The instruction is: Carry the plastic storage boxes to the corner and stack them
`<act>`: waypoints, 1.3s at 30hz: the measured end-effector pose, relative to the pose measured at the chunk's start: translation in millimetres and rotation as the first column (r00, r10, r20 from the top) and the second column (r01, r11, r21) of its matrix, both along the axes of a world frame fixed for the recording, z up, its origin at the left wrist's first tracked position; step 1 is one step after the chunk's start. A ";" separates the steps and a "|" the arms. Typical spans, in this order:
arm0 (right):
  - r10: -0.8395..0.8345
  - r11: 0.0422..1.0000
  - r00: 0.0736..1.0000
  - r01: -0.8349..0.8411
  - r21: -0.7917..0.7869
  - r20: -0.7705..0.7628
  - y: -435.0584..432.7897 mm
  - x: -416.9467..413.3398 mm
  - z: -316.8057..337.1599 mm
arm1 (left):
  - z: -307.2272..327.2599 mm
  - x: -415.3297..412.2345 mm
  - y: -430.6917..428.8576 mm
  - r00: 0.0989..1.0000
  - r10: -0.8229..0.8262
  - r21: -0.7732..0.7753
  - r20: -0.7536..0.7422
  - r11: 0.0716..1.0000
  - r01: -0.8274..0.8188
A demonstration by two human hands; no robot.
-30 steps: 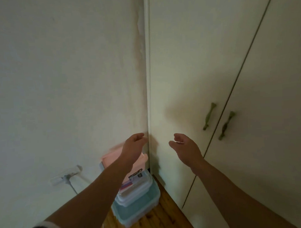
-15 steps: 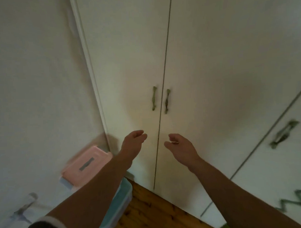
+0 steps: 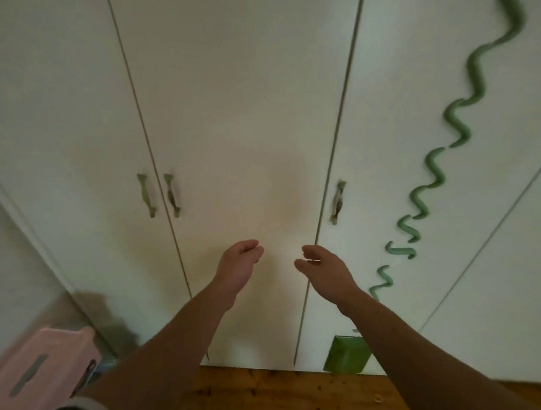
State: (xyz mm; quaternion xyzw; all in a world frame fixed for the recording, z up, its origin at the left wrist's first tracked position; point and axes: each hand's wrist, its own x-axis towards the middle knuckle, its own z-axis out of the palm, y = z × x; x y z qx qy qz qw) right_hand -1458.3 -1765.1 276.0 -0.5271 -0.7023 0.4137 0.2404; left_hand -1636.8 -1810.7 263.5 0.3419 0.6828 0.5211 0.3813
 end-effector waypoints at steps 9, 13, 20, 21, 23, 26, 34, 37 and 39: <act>-0.180 0.983 0.983 0.180 0.023 0.019 21.7 138.3 2.0 | 3.6 135.8 56.3 0.976 -0.217 0.001 -0.010 0.976 0.217; -0.243 0.970 0.970 0.243 0.023 0.018 29.6 205.0 2.2 | 2.9 199.1 78.0 0.960 -0.280 -0.002 -0.008 0.960 0.280; -0.379 0.925 0.925 0.379 0.020 0.002 35.9 336.0 -9.4 | -3.2 333.0 107.4 0.904 -0.428 -0.026 -0.013 0.904 0.428; -0.406 0.914 0.914 0.406 0.022 -0.001 35.5 358.0 -10.5 | -3.6 355.7 111.8 0.888 -0.459 -0.027 -0.015 0.888 0.458; -0.457 0.889 0.890 0.457 0.025 -0.003 32.6 402.1 -12.9 | -4.7 402.0 118.8 0.855 -0.518 -0.036 -0.018 0.855 0.518; -0.534 0.845 0.846 0.533 0.036 0.006 26.6 458.1 -15.3 | -3.9 460.2 127.7 0.810 -0.587 -0.040 -0.010 0.809 0.586; -0.724 0.690 0.689 0.724 -0.020 -0.026 7.0 574.7 -25.4 | -4.5 587.8 141.1 0.638 -0.770 -0.061 -0.030 0.638 0.768; -0.760 0.650 0.649 0.759 -0.043 -0.026 9.4 598.0 -36.3 | -10.0 619.0 151.0 0.589 -0.807 -0.071 -0.038 0.590 0.804; -0.789 0.614 0.614 0.786 -0.063 -0.031 14.4 613.3 -43.1 | -14.6 639.8 162.2 0.553 -0.832 -0.084 -0.047 0.555 0.827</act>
